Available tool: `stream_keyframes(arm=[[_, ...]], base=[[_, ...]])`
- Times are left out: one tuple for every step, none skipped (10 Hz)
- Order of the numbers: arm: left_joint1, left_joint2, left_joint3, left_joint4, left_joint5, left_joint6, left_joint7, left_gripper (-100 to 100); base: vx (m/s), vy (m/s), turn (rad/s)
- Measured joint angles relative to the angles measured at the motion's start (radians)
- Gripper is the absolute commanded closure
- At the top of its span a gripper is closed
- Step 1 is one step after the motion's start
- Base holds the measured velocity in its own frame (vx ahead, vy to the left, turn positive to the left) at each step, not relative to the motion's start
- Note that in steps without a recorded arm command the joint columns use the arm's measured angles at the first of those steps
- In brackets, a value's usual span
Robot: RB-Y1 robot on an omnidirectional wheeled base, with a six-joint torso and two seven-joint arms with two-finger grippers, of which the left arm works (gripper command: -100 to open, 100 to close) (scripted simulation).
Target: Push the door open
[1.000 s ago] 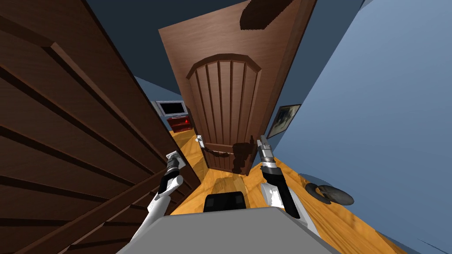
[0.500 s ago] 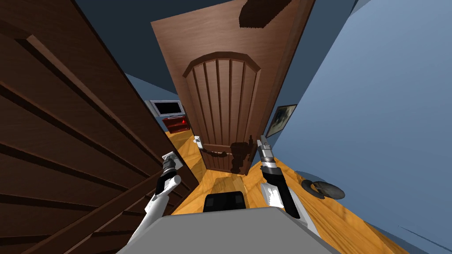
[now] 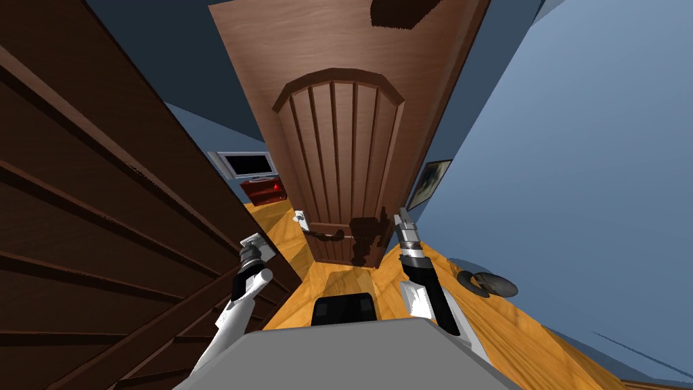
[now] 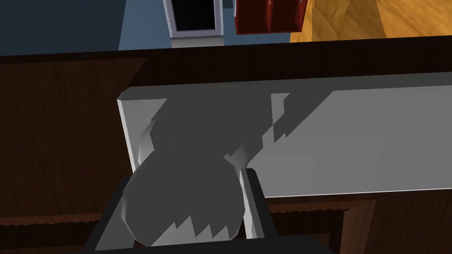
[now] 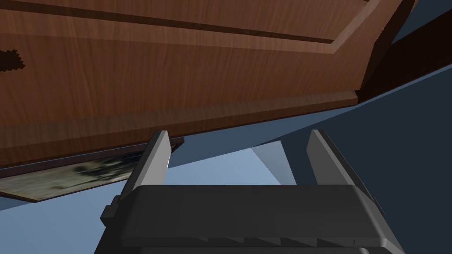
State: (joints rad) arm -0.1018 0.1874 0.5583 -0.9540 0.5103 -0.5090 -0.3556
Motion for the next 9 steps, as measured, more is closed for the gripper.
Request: stream_keyframes(arm=[[0.009,-0.005,0.026,-0.025,0.008,0.018,-0.018,100],[0.002,-0.006,0.047,-0.013,0.010,0.014,-0.032,100],[-0.011,0.011,0.070,0.027,0.014,-0.006,-0.038,100],[-0.021,0.012,0.096,0.033,0.018,-0.010,-0.052,-100],[-0.026,0.013,0.102,0.031,0.020,-0.004,-0.059,-100],[-0.028,0.013,0.105,0.026,0.024,0.007,-0.063,-100],[-0.033,0.013,0.110,0.022,0.027,0.019,-0.069,-100],[-0.037,0.013,0.114,0.018,0.031,0.031,-0.076,-100],[-0.046,0.014,0.121,0.015,0.036,0.045,-0.085,-100]], base=[[0.018,0.034,-0.054],[0.033,0.055,-0.053],[0.028,0.062,-0.057],[-0.011,-0.118,0.004],[-0.049,-0.257,0.045],[-0.070,-0.238,0.047],[-0.087,-0.203,0.029],[-0.094,-0.224,0.036],[-0.138,-0.265,0.035]])
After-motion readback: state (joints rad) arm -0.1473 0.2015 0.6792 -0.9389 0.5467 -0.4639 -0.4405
